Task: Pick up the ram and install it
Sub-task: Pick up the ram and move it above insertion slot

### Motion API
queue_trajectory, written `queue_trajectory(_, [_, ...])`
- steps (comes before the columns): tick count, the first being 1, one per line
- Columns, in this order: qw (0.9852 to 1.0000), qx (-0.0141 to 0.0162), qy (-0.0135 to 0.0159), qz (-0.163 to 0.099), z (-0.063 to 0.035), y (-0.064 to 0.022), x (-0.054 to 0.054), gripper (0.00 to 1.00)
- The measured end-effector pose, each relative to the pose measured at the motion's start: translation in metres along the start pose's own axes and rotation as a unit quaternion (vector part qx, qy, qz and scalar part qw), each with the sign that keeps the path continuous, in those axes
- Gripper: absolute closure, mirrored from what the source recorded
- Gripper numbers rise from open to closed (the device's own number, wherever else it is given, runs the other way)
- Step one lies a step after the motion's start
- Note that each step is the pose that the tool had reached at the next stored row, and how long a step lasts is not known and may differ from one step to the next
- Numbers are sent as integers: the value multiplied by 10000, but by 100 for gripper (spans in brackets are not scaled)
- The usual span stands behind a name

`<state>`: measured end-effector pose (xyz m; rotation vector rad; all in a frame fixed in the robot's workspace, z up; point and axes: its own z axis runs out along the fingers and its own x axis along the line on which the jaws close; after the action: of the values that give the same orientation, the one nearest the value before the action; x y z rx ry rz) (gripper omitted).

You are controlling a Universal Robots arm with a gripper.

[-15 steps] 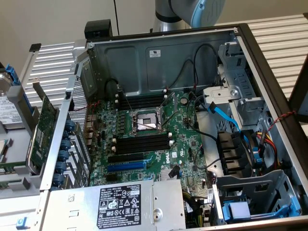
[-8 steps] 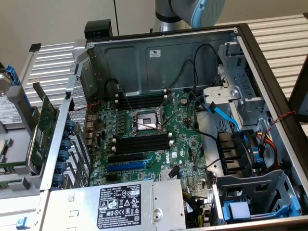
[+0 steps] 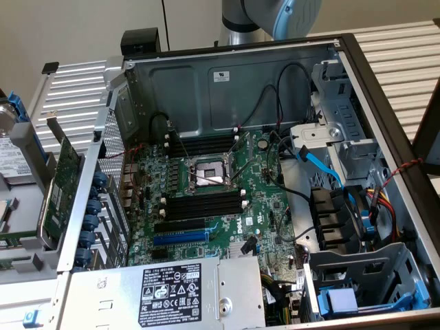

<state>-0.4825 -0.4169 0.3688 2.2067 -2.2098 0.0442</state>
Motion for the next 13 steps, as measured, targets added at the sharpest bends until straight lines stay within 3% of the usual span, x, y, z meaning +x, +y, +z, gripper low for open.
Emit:
queue_trajectory(3, [10000, 20, -6, 0, 49, 1, 16, 62])
queue_trajectory(4, [10000, 23, -9, 0, 70, 1, 19, 55])
queue_trajectory(10, [10000, 26, -24, 1, 179, 1, 72, 55])
queue_trajectory(13, [10000, 27, -47, 5, 237, -1, 115, 55])
